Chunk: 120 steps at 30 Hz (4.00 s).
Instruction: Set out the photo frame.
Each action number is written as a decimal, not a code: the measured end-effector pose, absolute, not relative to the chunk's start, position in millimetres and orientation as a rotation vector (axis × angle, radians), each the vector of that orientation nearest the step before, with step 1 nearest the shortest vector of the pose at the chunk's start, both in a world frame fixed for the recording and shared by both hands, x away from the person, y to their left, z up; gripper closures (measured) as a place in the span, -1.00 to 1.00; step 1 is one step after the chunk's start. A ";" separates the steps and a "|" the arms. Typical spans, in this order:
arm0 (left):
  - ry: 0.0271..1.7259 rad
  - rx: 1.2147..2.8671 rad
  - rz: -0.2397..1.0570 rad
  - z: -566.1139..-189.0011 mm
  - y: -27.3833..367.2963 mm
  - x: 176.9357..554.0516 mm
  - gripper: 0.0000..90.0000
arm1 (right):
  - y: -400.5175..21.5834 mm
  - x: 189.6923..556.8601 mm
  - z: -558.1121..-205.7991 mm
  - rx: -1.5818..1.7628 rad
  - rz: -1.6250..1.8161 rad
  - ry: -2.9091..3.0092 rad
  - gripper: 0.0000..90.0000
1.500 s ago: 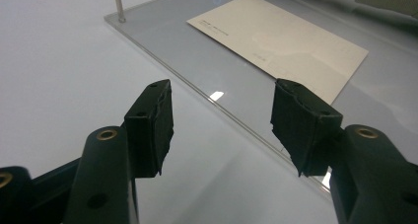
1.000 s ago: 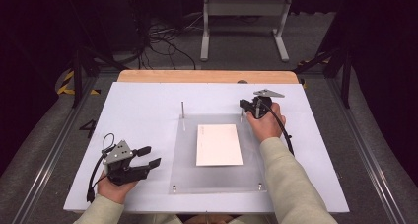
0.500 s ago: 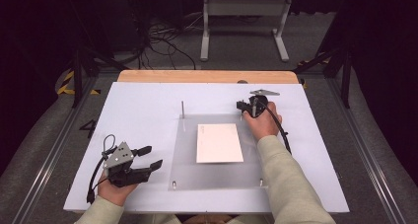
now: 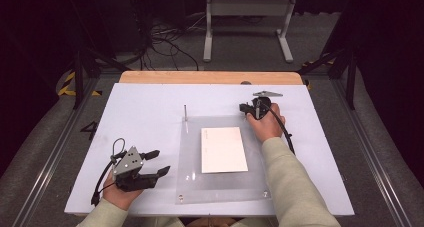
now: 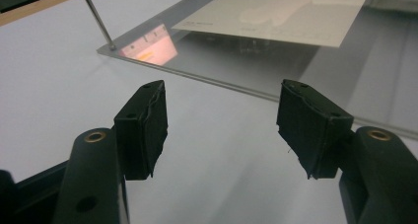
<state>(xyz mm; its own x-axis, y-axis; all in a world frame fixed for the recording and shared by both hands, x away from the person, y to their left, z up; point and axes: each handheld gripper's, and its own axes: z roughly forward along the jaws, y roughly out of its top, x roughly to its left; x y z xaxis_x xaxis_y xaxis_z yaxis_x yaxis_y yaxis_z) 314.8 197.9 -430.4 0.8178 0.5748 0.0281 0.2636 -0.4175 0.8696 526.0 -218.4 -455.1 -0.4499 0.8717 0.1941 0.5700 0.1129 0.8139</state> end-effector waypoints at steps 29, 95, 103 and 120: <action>0.393 1.956 0.514 -419.6 145.3 297.7 -0.21 | -224.1 536.4 -458.8 1.484 1.357 2.065 0.88; 0.469 1.957 0.578 -411.9 147.0 303.0 -0.02 | -294.3 341.0 -372.5 1.080 1.529 2.072 0.26; 0.474 1.958 0.575 -411.4 147.0 303.1 -0.02 | -299.0 316.4 -375.3 0.908 1.459 2.177 -0.09; 0.471 1.959 0.579 -412.0 146.5 303.0 -0.02 | -279.2 297.1 -396.2 0.676 1.366 2.341 -0.44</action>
<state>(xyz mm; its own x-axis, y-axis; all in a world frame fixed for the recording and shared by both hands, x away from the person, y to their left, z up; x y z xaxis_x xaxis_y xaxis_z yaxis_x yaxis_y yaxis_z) 303.0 146.5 -412.0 0.8098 0.5541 0.1929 0.0765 -0.4257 0.9016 297.1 -279.2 -396.2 -0.8263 0.5604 -0.0563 0.2266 0.4223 0.8777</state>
